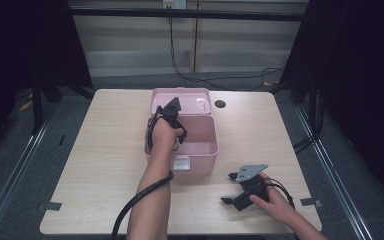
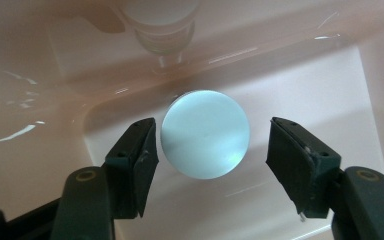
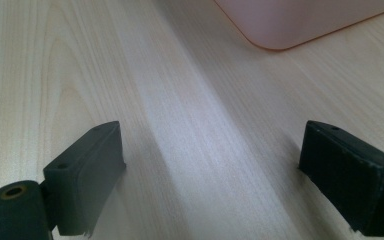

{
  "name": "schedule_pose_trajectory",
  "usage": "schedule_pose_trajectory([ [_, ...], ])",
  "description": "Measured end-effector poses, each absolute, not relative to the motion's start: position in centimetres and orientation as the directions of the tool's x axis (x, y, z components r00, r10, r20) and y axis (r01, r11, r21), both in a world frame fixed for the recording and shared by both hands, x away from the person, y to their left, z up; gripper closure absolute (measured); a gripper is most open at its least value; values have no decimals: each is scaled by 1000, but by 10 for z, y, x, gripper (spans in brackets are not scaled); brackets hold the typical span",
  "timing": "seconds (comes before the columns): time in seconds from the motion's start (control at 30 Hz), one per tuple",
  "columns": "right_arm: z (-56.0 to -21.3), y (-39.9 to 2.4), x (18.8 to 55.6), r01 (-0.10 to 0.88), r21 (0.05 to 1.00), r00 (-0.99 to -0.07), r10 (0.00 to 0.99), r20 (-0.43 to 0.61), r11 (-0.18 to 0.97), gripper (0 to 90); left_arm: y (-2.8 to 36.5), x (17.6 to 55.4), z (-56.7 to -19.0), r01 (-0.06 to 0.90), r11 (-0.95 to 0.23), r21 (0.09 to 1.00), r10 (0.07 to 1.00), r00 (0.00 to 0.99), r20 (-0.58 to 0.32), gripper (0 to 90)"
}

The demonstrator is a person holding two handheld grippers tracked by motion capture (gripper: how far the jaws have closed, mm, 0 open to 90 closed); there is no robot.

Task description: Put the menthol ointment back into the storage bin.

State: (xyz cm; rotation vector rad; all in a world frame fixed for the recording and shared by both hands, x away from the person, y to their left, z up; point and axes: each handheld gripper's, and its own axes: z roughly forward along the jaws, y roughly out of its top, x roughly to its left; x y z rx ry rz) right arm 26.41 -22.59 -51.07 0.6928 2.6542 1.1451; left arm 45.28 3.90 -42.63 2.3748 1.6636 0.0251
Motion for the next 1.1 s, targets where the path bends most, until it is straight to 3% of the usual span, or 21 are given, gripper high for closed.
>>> schedule_pose_trajectory([
  [0.6,-511,-226,264,348,722,-878,478,28,598,100,44,451,-399,923,-322,212,925,355,-137,286],
  [1.1,-511,-226,264,352,721,-878,478,32,598,100,59,444,-368,889,-405,214,880,442,-175,265],
])
